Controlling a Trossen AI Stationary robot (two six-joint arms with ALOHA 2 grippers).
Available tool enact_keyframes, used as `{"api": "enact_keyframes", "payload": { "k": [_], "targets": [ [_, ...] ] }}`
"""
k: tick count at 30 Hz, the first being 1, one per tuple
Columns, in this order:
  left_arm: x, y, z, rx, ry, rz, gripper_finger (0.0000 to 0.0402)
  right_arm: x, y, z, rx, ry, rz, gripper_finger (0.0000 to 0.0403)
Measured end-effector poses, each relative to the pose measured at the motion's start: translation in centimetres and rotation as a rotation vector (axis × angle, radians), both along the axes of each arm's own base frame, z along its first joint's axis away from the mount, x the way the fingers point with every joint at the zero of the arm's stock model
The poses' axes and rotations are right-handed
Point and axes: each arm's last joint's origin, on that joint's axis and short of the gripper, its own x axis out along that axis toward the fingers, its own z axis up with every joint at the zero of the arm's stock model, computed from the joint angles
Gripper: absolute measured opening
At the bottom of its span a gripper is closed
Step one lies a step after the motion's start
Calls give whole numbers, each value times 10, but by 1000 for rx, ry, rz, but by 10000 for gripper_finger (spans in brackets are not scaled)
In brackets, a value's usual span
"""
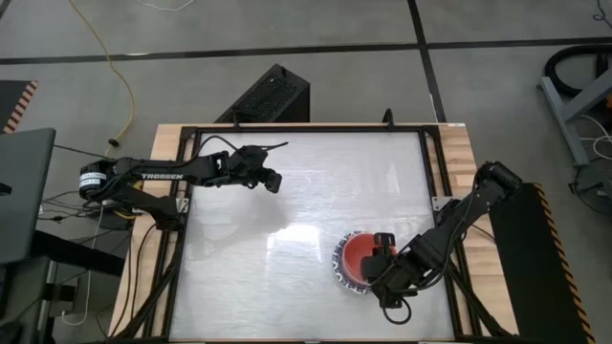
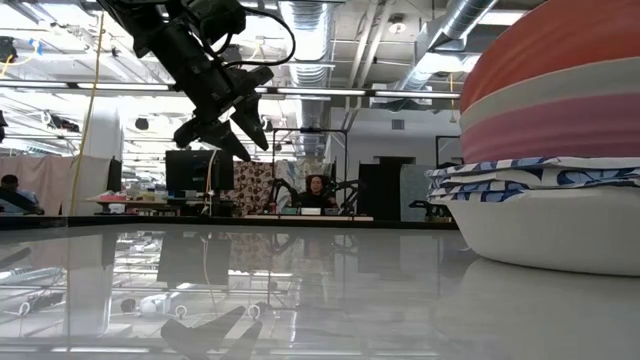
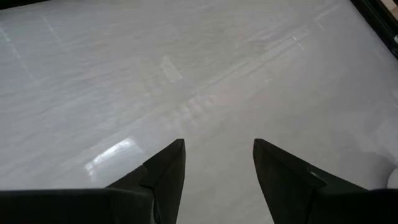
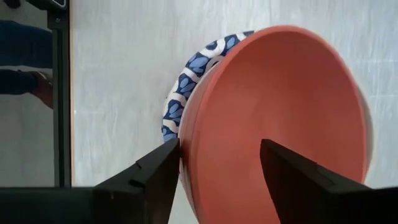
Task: Nest bowls inside each other
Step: Stack the orange bowl on top of the white bowl
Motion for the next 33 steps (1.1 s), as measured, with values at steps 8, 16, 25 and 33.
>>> {"api": "enact_keyframes", "payload": {
  "k": [8,16,25,33],
  "targets": [
    [0,0,0,-2,-1,0,178,-3,4,20,-47,-73,13,232],
    [0,0,0,-7,-2,-6,178,-12,15,23,-32,-86,-1,181],
    [0,0,0,-10,-3,-11,178,-18,19,23,-49,-105,-33,14],
    [0,0,0,-9,-2,-12,178,-9,22,25,-13,-177,-19,5]
  ]
}}
